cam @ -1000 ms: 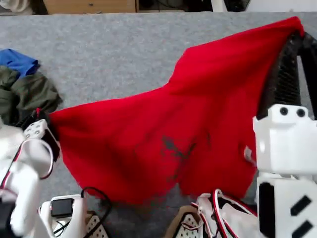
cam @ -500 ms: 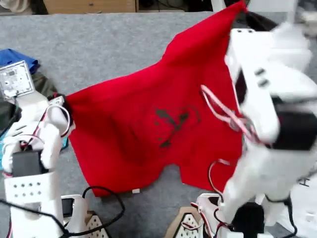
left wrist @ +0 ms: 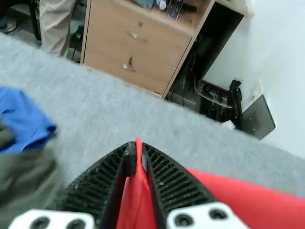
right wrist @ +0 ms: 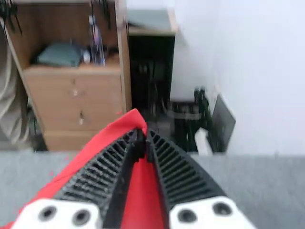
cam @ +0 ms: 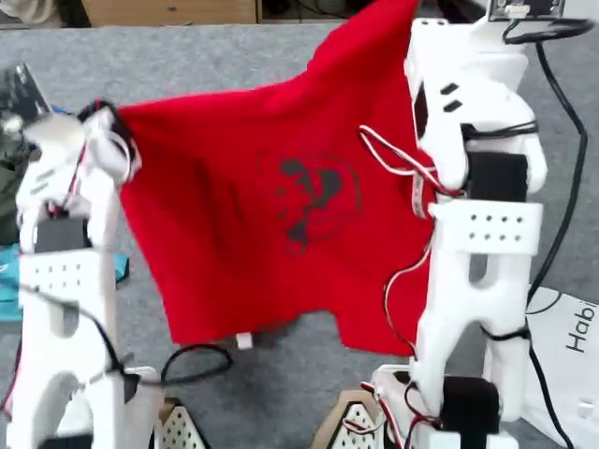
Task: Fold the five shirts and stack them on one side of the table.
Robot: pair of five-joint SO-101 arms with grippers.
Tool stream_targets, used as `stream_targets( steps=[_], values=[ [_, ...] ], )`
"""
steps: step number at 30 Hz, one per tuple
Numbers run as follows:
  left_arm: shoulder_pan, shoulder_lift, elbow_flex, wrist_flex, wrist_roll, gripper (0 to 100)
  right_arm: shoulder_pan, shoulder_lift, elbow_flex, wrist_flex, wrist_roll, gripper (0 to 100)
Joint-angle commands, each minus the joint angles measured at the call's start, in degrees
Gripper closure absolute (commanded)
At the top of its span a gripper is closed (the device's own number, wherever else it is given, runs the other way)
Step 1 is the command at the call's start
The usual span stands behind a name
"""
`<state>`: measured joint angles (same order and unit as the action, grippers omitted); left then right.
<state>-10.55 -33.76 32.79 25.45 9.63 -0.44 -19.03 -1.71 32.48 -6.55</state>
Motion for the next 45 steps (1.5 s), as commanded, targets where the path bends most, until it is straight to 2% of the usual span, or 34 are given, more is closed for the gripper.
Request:
stream_targets(
  steps=[1, 5, 11, 14, 24, 32, 39, 45],
  values=[
    [-0.6, 8.3, -10.2, -2.9, 0.6, 98, 0.0, 2.2, 0.0, -8.7, 0.7, 99.5],
    [-0.7, 13.4, -16.0, -2.9, 0.6, 98, 0.0, 5.8, -2.0, -12.4, 0.7, 99.5],
    [-0.7, 14.6, -16.9, -2.5, 0.6, 98, 0.1, 10.3, -6.5, -10.5, 1.2, 99.5],
    [-0.7, 14.3, -16.2, 0.6, 0.5, 98, 0.0, 9.5, -6.8, -3.4, 4.8, 99.5],
    [-0.7, 14.6, -16.2, 18.5, 0.5, 98, -0.9, 0.1, -3.7, 23.5, 18.2, 99.5],
    [-0.2, 14.7, -16.1, 31.6, 0.4, 98, -0.9, -8.0, 0.4, 35.3, 25.4, 99.5],
    [4.8, 14.2, -4.7, 36.3, -6.1, 98, 3.5, -15.6, 7.4, 39.0, 27.4, 99.5],
    [8.1, 14.2, 3.3, 35.3, -6.2, 98, 9.9, -20.1, 17.3, 38.7, 30.9, 99.5]
  ],
)
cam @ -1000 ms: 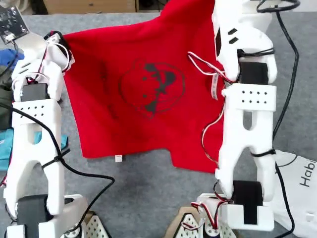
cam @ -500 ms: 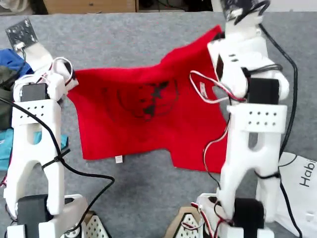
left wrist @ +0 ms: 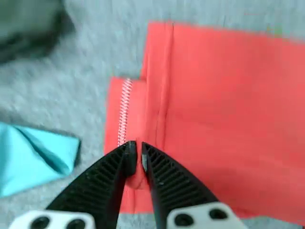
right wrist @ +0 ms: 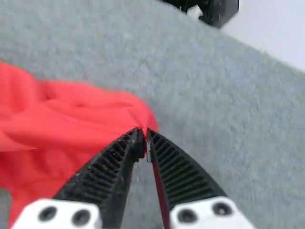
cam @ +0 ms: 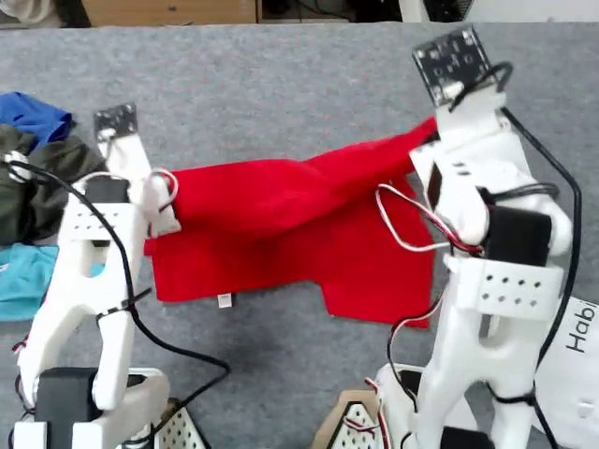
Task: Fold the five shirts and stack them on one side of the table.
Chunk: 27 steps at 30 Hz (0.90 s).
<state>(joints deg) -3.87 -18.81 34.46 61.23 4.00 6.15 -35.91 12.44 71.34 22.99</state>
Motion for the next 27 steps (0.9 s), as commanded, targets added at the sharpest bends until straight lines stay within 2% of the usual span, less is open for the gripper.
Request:
stream_targets(
  steps=[1, 8, 17, 20, 27],
  values=[
    [1.9, -0.7, 2.8, -1.2, -0.5, 98, 4.3, -3.9, 4.9, -0.2, 1.8, 99.5],
    [4.5, -0.7, 11.3, -8.3, -0.7, 98, 6.8, -12.1, 17.7, -0.2, 5.0, 99.5],
    [-2.9, -0.4, 12.4, -14.5, -0.7, 98, 6.9, -27.1, 37.5, -0.2, 8.7, 99.5],
    [-3.3, -0.2, 12.5, -14.5, -0.8, 98, 7.0, -31.3, 43.6, -0.2, 9.4, 99.5],
    [5.1, -0.7, 19.1, -13.9, -0.8, 98, 7.0, -35.3, 50.9, -2.3, 9.5, 99.5]
  ],
)
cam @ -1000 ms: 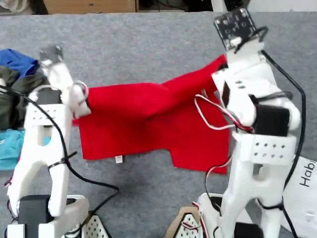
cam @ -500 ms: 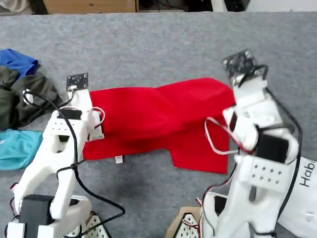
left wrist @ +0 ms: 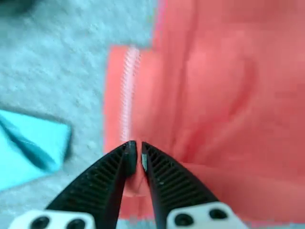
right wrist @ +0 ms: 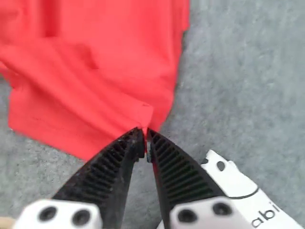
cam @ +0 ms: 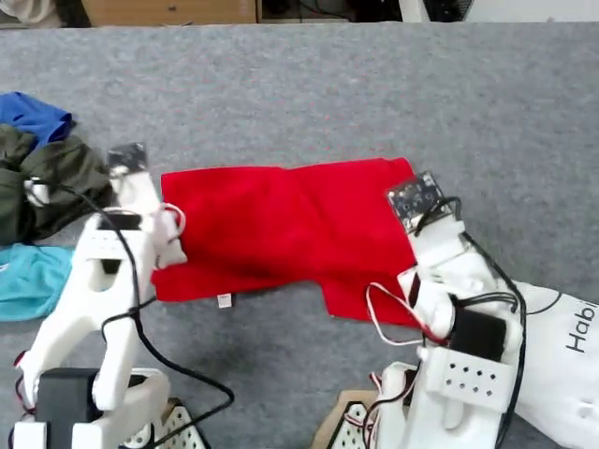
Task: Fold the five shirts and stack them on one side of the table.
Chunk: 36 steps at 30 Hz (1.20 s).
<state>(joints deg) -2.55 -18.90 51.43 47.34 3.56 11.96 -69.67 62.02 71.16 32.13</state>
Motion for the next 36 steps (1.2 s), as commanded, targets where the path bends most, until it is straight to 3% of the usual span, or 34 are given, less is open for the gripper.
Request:
stream_targets(
  steps=[1, 11, 14, 17, 19, 25, 30, 33, 36],
  values=[
    [5.0, -0.6, 3.0, -0.1, -0.4, 98, 1.2, -1.5, 2.1, -2.7, 0.4, 99.5],
    [3.3, -0.7, 3.5, -1.1, -0.4, 98, 1.2, -1.9, 4.4, -3.3, 3.5, 98.5],
    [3.3, -0.7, 3.5, 0.8, -2.7, 90, 1.3, -1.9, 4.4, -2.3, 4.7, 90.7],
    [2.9, -0.7, 2.9, 4.1, -11.0, 78, 0.8, -1.9, 3.6, -0.7, 4.7, 82.1],
    [2.8, -0.7, 2.4, 5.4, -12.5, 76, 0.8, -1.9, 2.9, -0.4, 4.7, 79.7],
    [2.2, -0.7, -6.3, 15.3, -12.5, 86, 1.1, -1.9, -3.6, 4.0, 4.4, 79.6],
    [-3.5, -0.7, -18.7, 22.4, -12.4, 98, 0.8, -1.4, -9.8, 5.1, 2.2, 80.6],
    [-7.4, -0.5, -25.3, 23.0, -10.9, 98, 0.7, -0.8, -11.3, 1.1, -3.0, 91.9],
    [-8.4, 0.0, -28.4, 18.3, -5.5, 98, -2.8, 3.6, -11.4, -6.3, -3.7, 99.3]
  ],
)
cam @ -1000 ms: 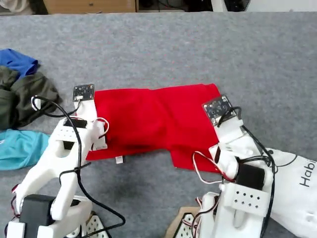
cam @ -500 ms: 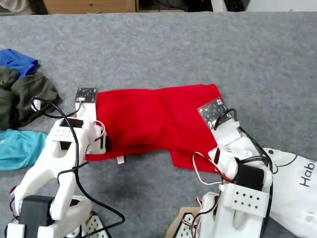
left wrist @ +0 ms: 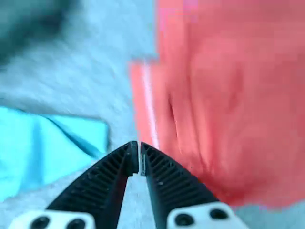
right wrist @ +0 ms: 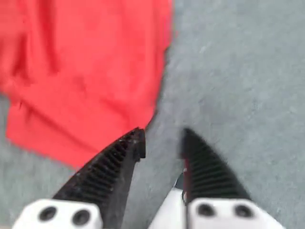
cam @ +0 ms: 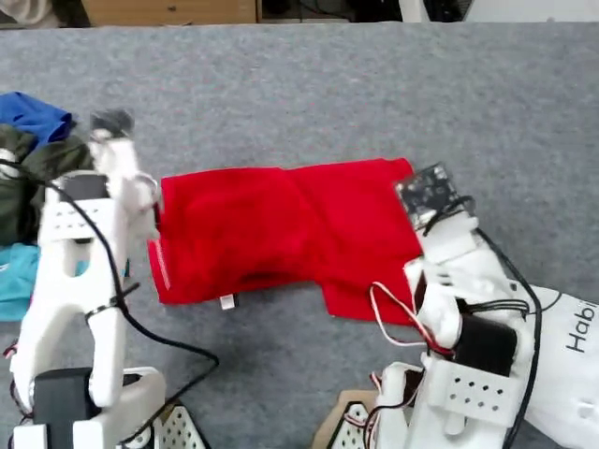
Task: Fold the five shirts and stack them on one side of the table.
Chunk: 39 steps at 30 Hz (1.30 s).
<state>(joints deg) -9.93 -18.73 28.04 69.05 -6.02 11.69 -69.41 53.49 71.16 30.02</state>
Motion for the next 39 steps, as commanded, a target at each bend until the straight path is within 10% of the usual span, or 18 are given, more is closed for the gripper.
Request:
stream_targets(
  steps=[1, 15, 39],
  values=[
    [-0.9, -0.1, -4.7, -6.2, 6.0, 98, -3.7, 5.8, -3.2, -8.3, -1.8, 99.0],
    [6.3, 20.1, -3.3, -24.4, 17.8, 98, -10.7, 60.9, -33.2, -20.5, -21.2, 99.4],
    [0.1, 25.6, -27.3, 14.0, 7.7, 98, -10.5, 77.3, -53.8, 1.0, -16.4, 99.4]
  ],
)
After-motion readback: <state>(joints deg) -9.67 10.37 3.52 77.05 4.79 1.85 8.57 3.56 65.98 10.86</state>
